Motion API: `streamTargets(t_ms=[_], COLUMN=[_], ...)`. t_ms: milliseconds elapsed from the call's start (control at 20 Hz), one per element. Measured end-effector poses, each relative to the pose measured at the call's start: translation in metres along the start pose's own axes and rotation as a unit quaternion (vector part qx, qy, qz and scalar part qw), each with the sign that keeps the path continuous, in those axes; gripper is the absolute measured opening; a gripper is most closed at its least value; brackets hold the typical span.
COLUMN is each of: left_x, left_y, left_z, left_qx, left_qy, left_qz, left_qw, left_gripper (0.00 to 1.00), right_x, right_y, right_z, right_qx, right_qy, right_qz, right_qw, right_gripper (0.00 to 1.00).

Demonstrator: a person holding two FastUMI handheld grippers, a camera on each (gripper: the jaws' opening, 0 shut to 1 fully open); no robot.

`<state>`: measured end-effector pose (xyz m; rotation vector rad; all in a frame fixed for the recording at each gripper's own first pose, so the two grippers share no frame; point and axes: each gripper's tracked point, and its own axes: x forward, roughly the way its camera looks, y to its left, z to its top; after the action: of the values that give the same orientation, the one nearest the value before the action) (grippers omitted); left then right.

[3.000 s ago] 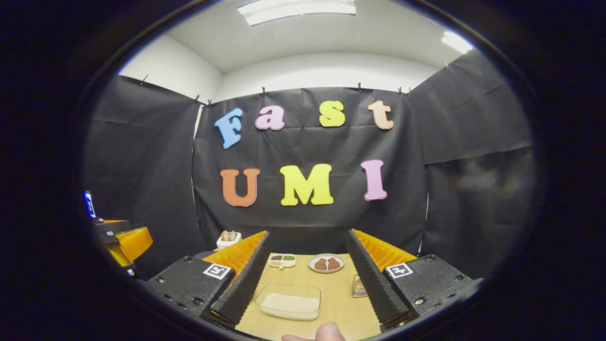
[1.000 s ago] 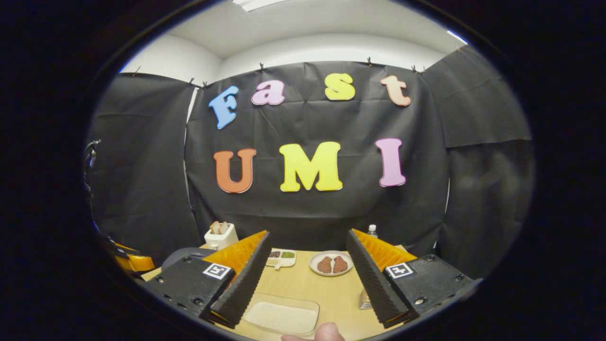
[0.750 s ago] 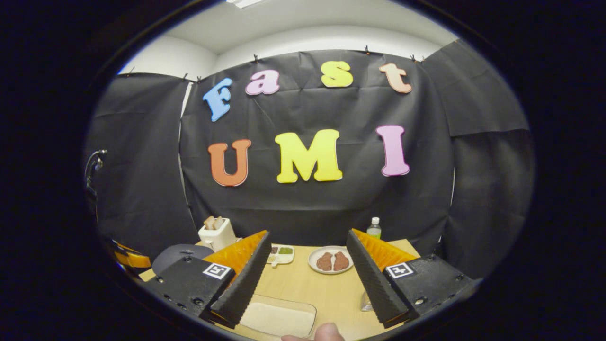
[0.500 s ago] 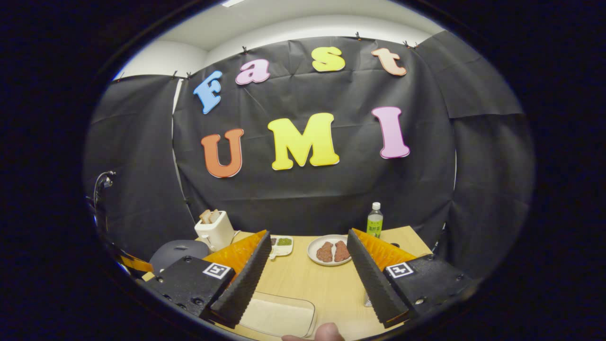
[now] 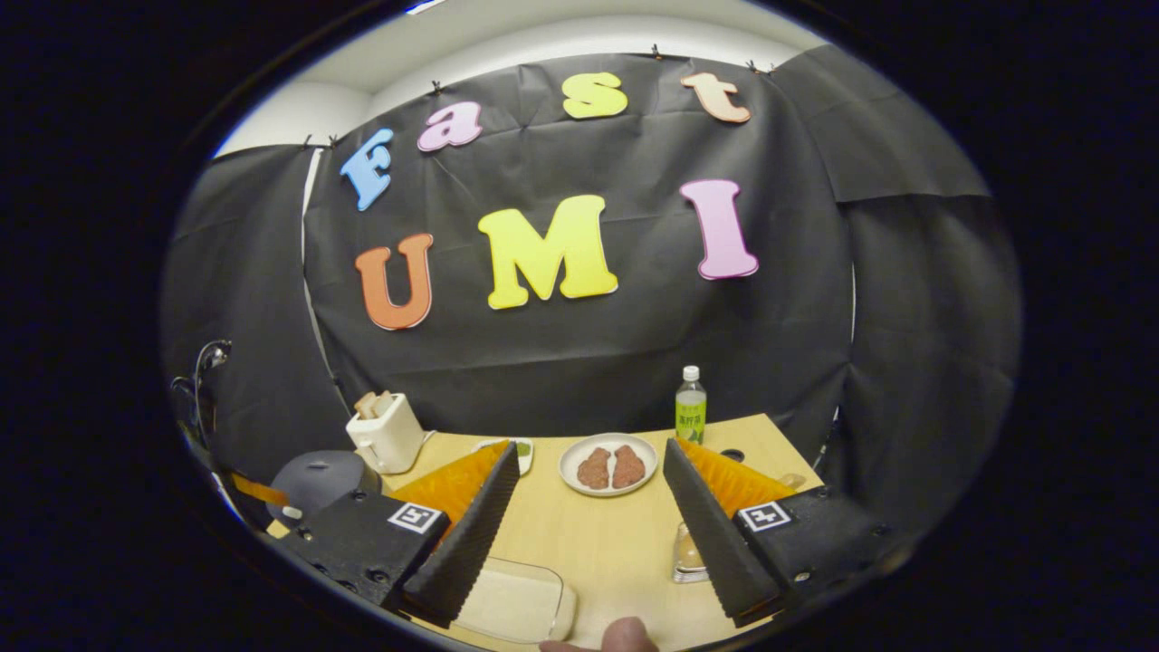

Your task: Close the left gripper, press the button to open the rice cooker; take a wooden spoon from the chopstick holder with the right hand, scoop a spoonful of rice and pour it into the rice cooker, then put the wooden spoon back into the chopstick holder.

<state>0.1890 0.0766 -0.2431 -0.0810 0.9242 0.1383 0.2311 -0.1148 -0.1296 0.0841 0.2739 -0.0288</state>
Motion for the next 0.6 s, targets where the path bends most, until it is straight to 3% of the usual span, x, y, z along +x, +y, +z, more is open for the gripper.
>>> streamTargets(t_ms=[200,350,450,500,550,600], left_x=[0.002,0.002,0.006,0.008,0.001,0.004], left_y=[0.002,0.000,0.001,0.001,0.001,0.001], left_z=[-0.006,-0.013,-0.019,-0.020,-0.021,-0.025], left_qx=[-0.003,-0.005,0.003,0.004,0.000,0.000], left_qy=[0.010,0.014,0.026,0.026,0.029,0.040], left_qz=[0.002,-0.002,0.001,0.002,0.004,0.001], left_qw=[1.000,1.000,1.000,1.000,1.000,0.999], left_gripper=[0.00,0.00,0.00,0.00,0.00,0.00], right_x=[-0.002,-0.005,-0.010,-0.011,-0.014,-0.015], right_y=[-0.015,-0.012,-0.011,-0.011,-0.011,-0.010], right_z=[0.000,0.000,0.002,0.001,0.001,-0.001], right_qx=[0.007,0.008,0.004,0.003,0.004,0.005], right_qy=[0.000,-0.001,-0.007,-0.008,-0.007,-0.006], right_qz=[-0.018,-0.016,-0.017,-0.016,-0.014,-0.012], right_qw=[1.000,1.000,1.000,1.000,1.000,1.000], right_gripper=[1.00,0.92,0.92,1.00,0.92,0.92])
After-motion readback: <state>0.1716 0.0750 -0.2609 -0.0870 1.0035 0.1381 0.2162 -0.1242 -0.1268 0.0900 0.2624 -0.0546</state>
